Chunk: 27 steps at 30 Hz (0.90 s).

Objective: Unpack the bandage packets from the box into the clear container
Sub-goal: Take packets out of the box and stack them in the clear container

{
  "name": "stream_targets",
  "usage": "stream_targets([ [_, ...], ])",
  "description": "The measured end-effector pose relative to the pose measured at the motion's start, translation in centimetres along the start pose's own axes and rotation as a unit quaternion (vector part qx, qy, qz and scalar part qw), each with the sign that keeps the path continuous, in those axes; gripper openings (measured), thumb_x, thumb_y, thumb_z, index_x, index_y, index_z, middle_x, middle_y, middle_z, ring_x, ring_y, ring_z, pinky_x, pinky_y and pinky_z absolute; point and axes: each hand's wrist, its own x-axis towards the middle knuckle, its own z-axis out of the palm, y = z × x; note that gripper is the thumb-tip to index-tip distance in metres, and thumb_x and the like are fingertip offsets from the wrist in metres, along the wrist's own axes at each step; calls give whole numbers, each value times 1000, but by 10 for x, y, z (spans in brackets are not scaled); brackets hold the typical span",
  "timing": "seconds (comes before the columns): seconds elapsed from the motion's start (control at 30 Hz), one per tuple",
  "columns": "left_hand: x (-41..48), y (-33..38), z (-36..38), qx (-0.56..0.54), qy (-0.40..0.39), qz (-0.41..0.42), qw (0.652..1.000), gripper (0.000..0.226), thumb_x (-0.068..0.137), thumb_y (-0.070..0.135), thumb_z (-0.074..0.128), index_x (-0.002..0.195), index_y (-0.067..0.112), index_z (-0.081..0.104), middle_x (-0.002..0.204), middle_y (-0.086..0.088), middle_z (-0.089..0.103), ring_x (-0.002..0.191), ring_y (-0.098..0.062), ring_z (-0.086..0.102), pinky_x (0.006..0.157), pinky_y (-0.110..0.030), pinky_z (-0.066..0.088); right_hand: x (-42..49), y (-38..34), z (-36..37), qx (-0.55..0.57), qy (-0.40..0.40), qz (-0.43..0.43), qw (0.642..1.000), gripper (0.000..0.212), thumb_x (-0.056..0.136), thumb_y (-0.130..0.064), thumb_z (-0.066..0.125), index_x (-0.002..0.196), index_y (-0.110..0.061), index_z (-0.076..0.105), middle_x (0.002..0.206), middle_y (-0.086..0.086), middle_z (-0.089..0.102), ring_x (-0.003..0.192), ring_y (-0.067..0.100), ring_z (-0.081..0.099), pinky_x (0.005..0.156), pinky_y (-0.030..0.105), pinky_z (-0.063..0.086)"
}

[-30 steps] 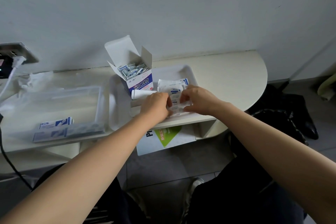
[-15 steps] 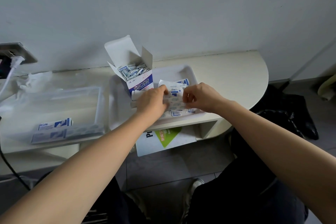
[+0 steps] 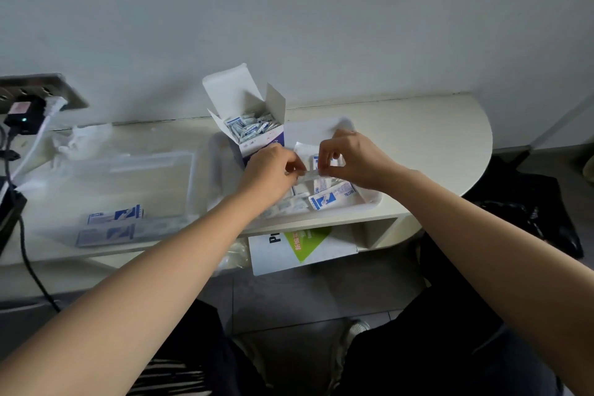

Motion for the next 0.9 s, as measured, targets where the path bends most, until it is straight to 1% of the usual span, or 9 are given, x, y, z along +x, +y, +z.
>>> stream_targets([
  [0.07, -6, -6, -8, 4, 8, -8, 1000, 14, 84, 15, 65, 96, 20, 71, 84, 3, 57, 76, -13, 52, 66, -23, 35, 4, -4, 3, 20, 10, 6, 1000, 8, 80, -17, 74, 82, -20, 66, 71, -13, 58, 73, -1, 49, 65, 25, 42],
  [0.13, -15, -14, -14, 15, -20, -35, 999, 19, 79, 15, 67, 98, 18, 66, 82, 4, 59, 79, -18, 59, 64, -24, 37, 6, -7, 4, 71, 26, 31, 997, 11, 83, -17, 72, 92, -21, 67, 71, -13, 60, 67, 0, 53, 63, 15, 40],
  [0.27, -33, -27, -11, 51, -100, -75, 991, 35, 70, 21, 78, 100, 18, 60, 86, 1, 60, 87, -23, 60, 74, -29, 47, 4, -11, 2, 148, 60, 93, 983, 12, 84, -12, 71, 96, -14, 72, 72, -17, 60, 60, -9, 51, 59, 5, 38],
  [0.37, -37, -28, -6, 71, -111, -94, 987, 26, 69, 24, 82, 86, 23, 61, 91, 1, 60, 94, -23, 60, 78, -27, 47, 2, -14, 4, 164, -23, 104, 981, 5, 82, -14, 73, 86, -15, 73, 71, -15, 62, 59, -4, 51, 60, 8, 39],
  [0.47, -34, -24, -7, 81, -122, -126, 981, 19, 71, 26, 82, 80, 25, 65, 102, -1, 68, 97, -22, 62, 79, -25, 47, 1, -23, 12, 132, -122, 90, 980, 11, 80, -14, 75, 80, -23, 69, 74, -14, 61, 68, 2, 52, 64, 9, 40],
  [0.6, -34, -24, -9, 74, -126, -125, 981, 16, 76, 18, 77, 78, 28, 65, 104, -1, 68, 99, -22, 62, 76, -24, 45, 5, -34, 26, 87, -136, 74, 984, 10, 78, -14, 74, 88, -16, 73, 95, 0, 67, 84, 13, 57, 79, 23, 46],
  [0.73, -39, -31, -13, 38, -125, -118, 984, 21, 78, 7, 67, 78, 27, 60, 94, 2, 67, 94, -21, 63, 75, -25, 47, 9, -40, 36, 46, -157, 59, 985, 12, 79, -12, 71, 91, -14, 71, 87, -2, 67, 79, 11, 55, 69, 15, 43],
  [0.83, -42, -35, -22, 16, -99, -116, 988, 19, 79, 8, 66, 92, 22, 62, 84, 4, 62, 87, -20, 62, 67, -24, 40, 12, -42, 37, 87, -107, 76, 988, 19, 76, -8, 71, 93, -15, 67, 85, 2, 68, 77, 15, 60, 72, 22, 48],
  [0.9, -42, -39, -26, 36, -68, -114, 991, 27, 79, 8, 63, 103, 20, 61, 87, 2, 63, 88, -23, 61, 70, -26, 42, 12, -41, 36, 101, -87, 97, 986, 26, 76, -7, 71, 100, -16, 66, 80, -1, 64, 74, 15, 56, 69, 18, 44],
])
